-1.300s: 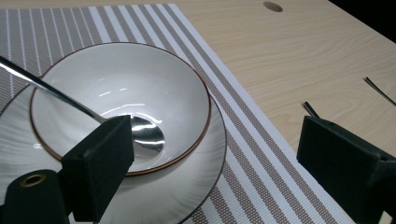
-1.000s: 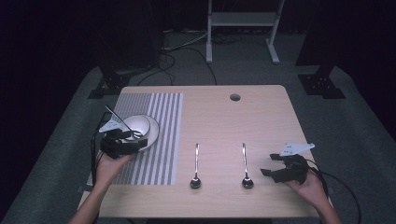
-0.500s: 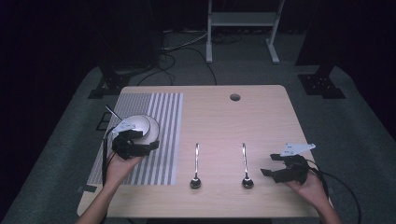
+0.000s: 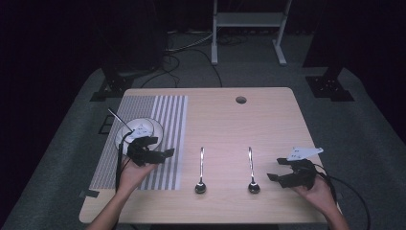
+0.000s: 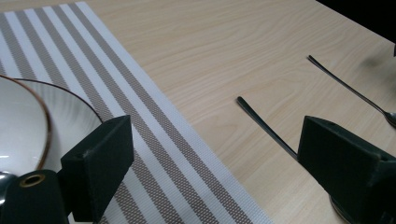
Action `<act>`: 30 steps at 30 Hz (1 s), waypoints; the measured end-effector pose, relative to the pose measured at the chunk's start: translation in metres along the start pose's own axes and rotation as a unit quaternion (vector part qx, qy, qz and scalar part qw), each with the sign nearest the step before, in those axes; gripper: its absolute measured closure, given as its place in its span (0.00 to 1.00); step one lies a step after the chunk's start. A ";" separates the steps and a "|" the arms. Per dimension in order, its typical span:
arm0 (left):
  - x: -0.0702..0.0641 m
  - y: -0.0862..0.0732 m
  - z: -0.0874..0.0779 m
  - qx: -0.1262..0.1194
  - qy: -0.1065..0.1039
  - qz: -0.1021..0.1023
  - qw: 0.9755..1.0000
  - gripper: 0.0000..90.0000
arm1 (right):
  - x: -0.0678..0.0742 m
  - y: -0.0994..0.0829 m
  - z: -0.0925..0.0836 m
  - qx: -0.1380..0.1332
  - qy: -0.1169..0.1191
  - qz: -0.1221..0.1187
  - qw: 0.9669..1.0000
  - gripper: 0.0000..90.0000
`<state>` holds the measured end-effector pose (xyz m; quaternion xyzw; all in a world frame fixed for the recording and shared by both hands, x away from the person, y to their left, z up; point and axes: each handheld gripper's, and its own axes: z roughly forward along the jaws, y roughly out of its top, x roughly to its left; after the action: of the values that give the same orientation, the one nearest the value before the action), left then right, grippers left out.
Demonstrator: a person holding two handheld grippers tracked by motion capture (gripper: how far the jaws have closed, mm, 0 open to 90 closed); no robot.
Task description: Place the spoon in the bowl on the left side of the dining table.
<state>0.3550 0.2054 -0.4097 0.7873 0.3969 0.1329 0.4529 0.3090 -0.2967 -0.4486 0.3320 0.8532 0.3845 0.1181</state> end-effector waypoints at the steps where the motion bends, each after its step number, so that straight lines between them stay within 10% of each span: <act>1: -0.001 0.000 0.001 0.000 0.000 0.002 1.000 0.11 | 0.000 0.000 0.000 0.000 0.000 0.000 1.000 0.26; 30: -0.038 -0.021 0.029 0.023 -0.040 0.012 0.999 0.11 | 0.001 -0.001 -0.001 -0.003 -0.001 -0.001 1.000 0.26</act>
<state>0.3363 0.1653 -0.4377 0.8071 0.3719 0.0975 0.4482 0.3072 -0.2966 -0.4488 0.3313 0.8521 0.3868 0.1208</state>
